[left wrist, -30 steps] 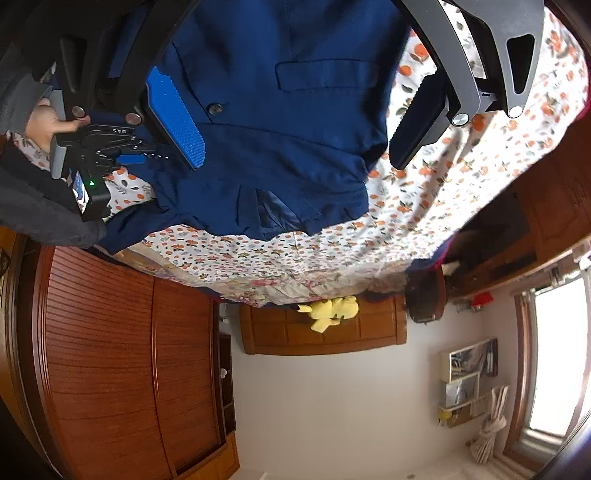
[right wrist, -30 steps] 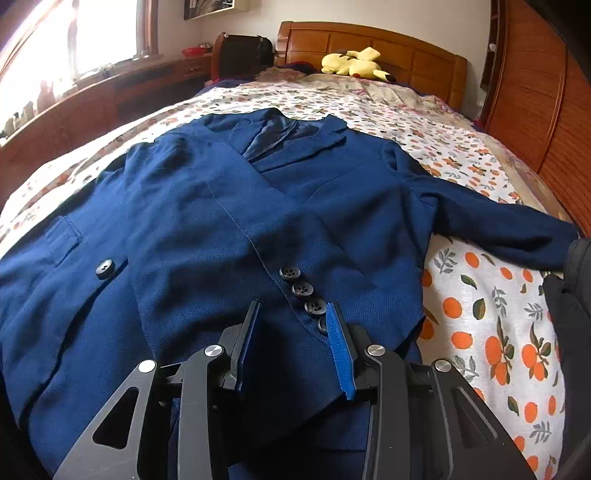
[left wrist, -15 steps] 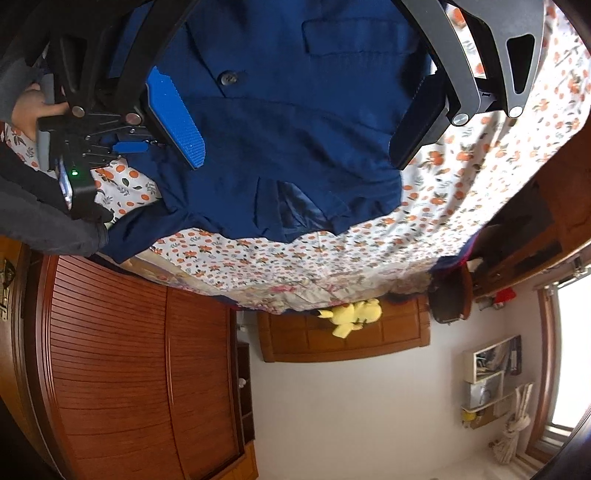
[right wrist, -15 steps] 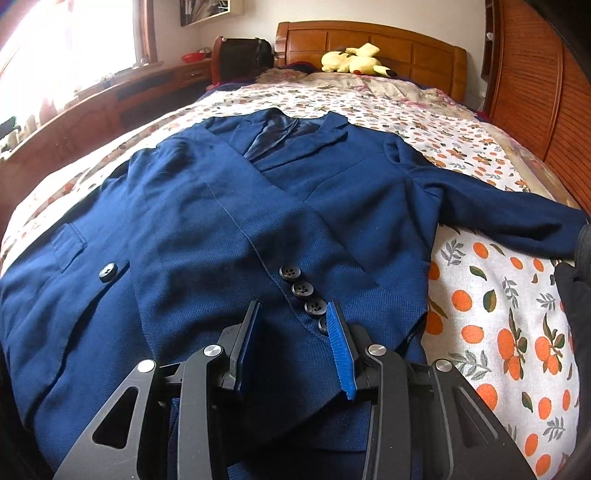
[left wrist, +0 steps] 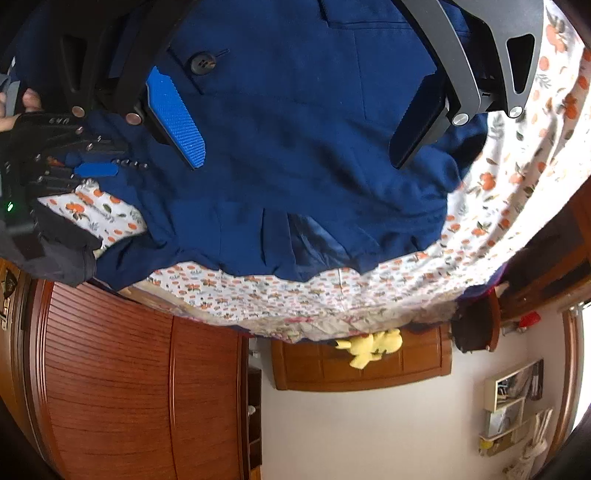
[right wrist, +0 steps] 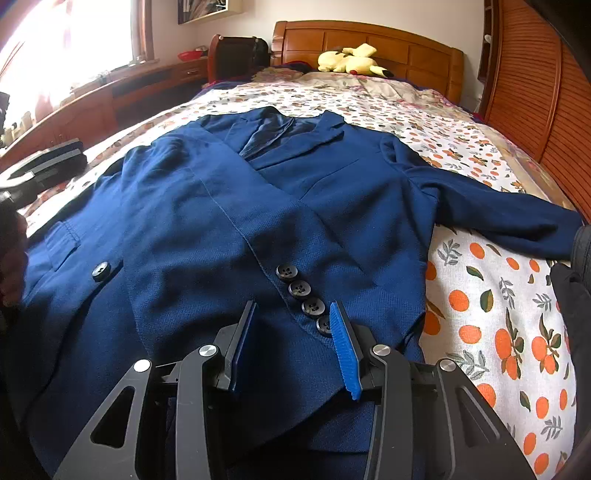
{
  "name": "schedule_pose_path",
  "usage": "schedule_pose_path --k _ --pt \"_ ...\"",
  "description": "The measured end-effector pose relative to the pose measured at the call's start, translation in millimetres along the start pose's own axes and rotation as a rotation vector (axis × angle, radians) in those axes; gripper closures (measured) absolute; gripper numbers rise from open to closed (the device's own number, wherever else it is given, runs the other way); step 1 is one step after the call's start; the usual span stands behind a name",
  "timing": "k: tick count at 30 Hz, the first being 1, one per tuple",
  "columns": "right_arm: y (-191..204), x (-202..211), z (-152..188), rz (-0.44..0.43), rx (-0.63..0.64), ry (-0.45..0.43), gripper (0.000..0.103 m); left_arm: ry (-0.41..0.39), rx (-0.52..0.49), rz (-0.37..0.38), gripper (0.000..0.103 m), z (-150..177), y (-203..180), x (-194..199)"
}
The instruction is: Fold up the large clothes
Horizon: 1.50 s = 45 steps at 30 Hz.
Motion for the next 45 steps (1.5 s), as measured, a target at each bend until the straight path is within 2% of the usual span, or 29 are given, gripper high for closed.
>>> schedule_pose_path --k 7,15,16,17,20,25,32,39,42,45 --pt "0.2 1.1 -0.6 0.011 0.004 -0.006 0.065 0.021 0.005 0.005 0.003 16.1 0.4 -12.9" --pt "-7.1 30.0 -18.0 0.034 -0.012 -0.065 0.063 -0.018 -0.014 -0.015 0.003 17.8 -2.8 -6.2" --pt "-10.7 36.2 -22.7 0.043 -0.015 -0.078 0.061 -0.023 -0.014 -0.015 0.003 17.6 -2.6 -5.2" --pt "-15.6 43.9 -29.2 0.055 -0.019 -0.096 0.054 -0.028 -0.012 -0.014 0.003 17.2 -2.4 -3.9" --pt "-35.4 64.4 -48.0 0.121 -0.042 -0.152 0.053 -0.050 -0.002 -0.011 0.003 16.2 -1.0 1.0" --pt "-63.3 81.7 -76.9 0.197 -0.046 -0.193 0.053 -0.111 -0.001 -0.012 0.003 11.8 -1.8 14.0" --pt "-103.4 59.5 -91.8 0.247 -0.115 -0.168 0.053 -0.189 -0.026 -0.001 0.003 8.2 -9.7 33.2" --pt "-146.8 22.4 -82.8 0.241 -0.255 -0.100 0.052 -0.229 -0.014 0.005 0.002 6.8 -8.9 43.2" --pt "-158.8 8.0 -77.6 0.260 -0.282 -0.069 0.043 -0.228 -0.011 0.006 0.002 6.7 -8.7 43.3" --pt "-173.3 -8.3 -71.9 0.264 -0.323 -0.034 0.042 -0.226 -0.015 -0.003 0.002 6.6 -9.6 43.2"
Point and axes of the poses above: each gripper's, at about its wrist camera, not at the fingertips, and x roughly against the way its jaws point, y to its left, z to its underside, the point moved 7 cm from there along -x, roughly the way its jaws point, and after that the axes turned 6 degrees about y, right-handed, at the moved point
